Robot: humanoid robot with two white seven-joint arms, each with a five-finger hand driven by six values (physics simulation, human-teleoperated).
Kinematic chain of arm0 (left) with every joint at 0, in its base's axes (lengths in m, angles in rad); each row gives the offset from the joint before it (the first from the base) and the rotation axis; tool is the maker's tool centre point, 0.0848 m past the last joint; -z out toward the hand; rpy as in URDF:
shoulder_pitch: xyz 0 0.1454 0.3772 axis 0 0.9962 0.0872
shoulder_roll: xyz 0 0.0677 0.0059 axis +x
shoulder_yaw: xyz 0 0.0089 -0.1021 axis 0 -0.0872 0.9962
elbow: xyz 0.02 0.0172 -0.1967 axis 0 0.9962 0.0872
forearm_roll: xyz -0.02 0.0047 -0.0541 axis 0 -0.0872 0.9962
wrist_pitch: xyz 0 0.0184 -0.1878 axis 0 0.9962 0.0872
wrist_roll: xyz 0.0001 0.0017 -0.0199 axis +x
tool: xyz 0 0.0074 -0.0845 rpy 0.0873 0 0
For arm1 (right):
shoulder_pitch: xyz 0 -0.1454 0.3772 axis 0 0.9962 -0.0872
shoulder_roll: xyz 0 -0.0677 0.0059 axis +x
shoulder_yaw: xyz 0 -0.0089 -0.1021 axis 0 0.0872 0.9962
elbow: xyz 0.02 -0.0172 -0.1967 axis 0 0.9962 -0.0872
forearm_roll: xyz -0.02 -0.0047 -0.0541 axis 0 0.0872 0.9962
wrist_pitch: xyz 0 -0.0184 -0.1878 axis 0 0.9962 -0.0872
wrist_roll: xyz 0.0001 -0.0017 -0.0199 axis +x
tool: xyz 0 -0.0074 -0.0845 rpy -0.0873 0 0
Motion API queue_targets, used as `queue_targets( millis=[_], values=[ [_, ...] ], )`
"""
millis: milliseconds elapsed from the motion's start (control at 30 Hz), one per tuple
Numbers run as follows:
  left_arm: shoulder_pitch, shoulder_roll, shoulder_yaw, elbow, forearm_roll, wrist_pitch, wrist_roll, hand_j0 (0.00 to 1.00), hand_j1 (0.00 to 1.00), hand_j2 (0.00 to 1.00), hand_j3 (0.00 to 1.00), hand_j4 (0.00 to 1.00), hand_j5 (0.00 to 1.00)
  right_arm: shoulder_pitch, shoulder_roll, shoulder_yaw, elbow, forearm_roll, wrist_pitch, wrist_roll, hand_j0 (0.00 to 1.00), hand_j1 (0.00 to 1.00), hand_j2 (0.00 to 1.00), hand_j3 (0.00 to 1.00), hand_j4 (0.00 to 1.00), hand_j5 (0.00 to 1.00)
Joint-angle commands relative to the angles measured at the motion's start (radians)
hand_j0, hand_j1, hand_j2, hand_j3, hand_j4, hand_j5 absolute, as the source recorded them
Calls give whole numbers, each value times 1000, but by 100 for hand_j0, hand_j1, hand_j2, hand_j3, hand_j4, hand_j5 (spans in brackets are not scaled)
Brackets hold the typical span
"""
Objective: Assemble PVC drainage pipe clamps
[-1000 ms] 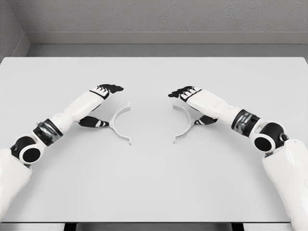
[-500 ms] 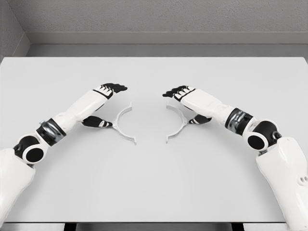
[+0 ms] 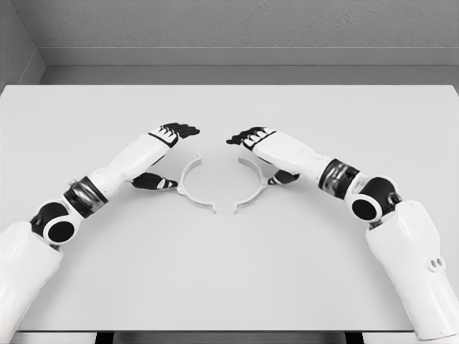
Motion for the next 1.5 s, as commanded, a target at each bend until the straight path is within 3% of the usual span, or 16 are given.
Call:
queue_targets(
  millis=[0, 367, 500, 567, 700, 733, 833, 1467],
  values=[
    [0, -14, 0, -3, 3, 0, 1, 100, 100, 100, 100, 100, 100, 0, 8, 17, 0, -6, 12, 0, 100, 100, 100, 100, 100, 100],
    [-11, 22, 28, 11, 6, 0, 2, 100, 100, 100, 100, 100, 100, -5, 11, 15, 2, -8, 24, 0, 100, 100, 100, 100, 100, 100],
    [-3, 22, 27, 24, 2, 0, 2, 100, 100, 100, 100, 100, 100, -21, -18, -109, -8, -18, 24, 1, 100, 100, 100, 100, 100, 100],
    [0, 22, 25, 26, -4, 0, 2, 100, 100, 100, 100, 100, 100, -8, -61, -197, -87, -28, 18, 1, 100, 100, 100, 100, 100, 100],
    [0, 16, 22, 24, -9, 0, 2, 100, 100, 100, 100, 100, 100, 96, -121, -420, -173, -38, -71, 1, 100, 100, 100, 100, 100, 100],
    [0, 11, 22, 24, -10, 0, 2, 100, 100, 100, 100, 100, 100, 117, -135, -471, -173, -41, -109, 0, 100, 100, 100, 100, 100, 100],
    [0, 8, 14, 23, -12, 0, 1, 100, 100, 100, 100, 100, 100, 150, -168, -574, -167, -43, -114, 6, 100, 100, 100, 100, 100, 100],
    [0, 6, 13, 21, -20, 0, 1, 100, 100, 100, 100, 100, 100, 153, -181, -579, -163, -43, -114, 6, 100, 100, 100, 100, 100, 100]
  ],
)
